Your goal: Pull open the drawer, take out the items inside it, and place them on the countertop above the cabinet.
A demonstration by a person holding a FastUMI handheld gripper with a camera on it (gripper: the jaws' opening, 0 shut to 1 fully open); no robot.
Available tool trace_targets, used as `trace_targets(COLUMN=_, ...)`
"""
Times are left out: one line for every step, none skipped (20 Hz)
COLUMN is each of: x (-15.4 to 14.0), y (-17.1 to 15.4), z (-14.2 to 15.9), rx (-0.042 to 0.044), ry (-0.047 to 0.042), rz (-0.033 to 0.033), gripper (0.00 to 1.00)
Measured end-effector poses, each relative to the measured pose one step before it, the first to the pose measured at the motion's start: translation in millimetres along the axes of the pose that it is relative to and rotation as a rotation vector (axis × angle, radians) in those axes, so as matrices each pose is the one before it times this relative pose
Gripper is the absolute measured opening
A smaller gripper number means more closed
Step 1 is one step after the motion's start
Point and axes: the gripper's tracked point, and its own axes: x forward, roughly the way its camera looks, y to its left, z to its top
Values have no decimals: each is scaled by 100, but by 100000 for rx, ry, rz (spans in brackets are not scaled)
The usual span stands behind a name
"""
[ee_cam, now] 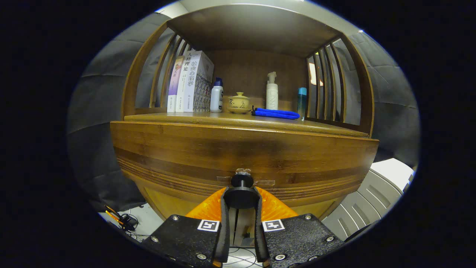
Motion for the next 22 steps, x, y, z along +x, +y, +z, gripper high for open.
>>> trace_targets(x=-716, y=36, z=-197, rx=30, ry=199, rz=188, gripper=28)
trace_targets(x=-694, y=6, z=-99, rx=-82, ry=314, rz=125, gripper=28)
trace_targets(x=-816, y=24, z=-184, rx=71, ry=68, rz=64, gripper=28)
trace_targets(x=-736, y=-8, z=-51, rx=489, ry=161, rz=61, gripper=28)
trace_targets(x=-713, y=106, z=-286, rx=607, ry=121, rz=178, gripper=28)
trace_targets(x=-603, y=92, z=-177, rx=312, ry=492, rz=284, gripper=28)
trace_targets(x=-669, y=-22, z=-107, rx=-381, ry=235, rz=53, gripper=28)
trace_targets(x=-705, y=-75, z=-217, rx=-983, ry=604, rz=-163, gripper=28)
trace_targets(x=-757, y=-12, z=-284, rx=-838, ry=355, rz=300, gripper=28)
trace_targets(x=-760, y=80, z=-629, rx=-232, ry=1432, rz=690, gripper=28)
trace_targets(x=-883, y=146, z=73, rx=394, ry=-1509, rz=706, gripper=28)
trace_targets(x=-308, y=17, z=-670, rx=576, ry=1329, rz=243, gripper=28)
trace_targets(x=-924, y=32, z=82, rx=653, ry=-366, rz=251, gripper=28)
trace_targets(x=-796, y=158, z=-176, rx=481, ry=762, rz=240, gripper=28)
trace_targets(x=-850, y=77, z=-316, rx=-44, ry=237, rz=62, gripper=28)
trace_targets(x=-688, y=70, z=-314, rx=-364, ry=465, rz=116, gripper=28)
trace_targets(x=-803, y=195, z=-233, rx=-384, ry=247, rz=273, gripper=28)
trace_targets(x=-699, y=122, z=-223, rx=-379, ry=458, rz=34, gripper=28)
trace_targets(x=-489, y=50, z=-203, rx=-200, ry=298, rz=106, gripper=28)
trace_targets(x=-345, y=112, z=-90, rx=390, ry=304, rz=103, gripper=28)
trace_targets(x=-265, y=167, z=-186, rx=248, ry=357, rz=65, gripper=28)
trace_targets(x=-175, y=120, z=-31, rx=-779, ry=-9, rz=290, gripper=28)
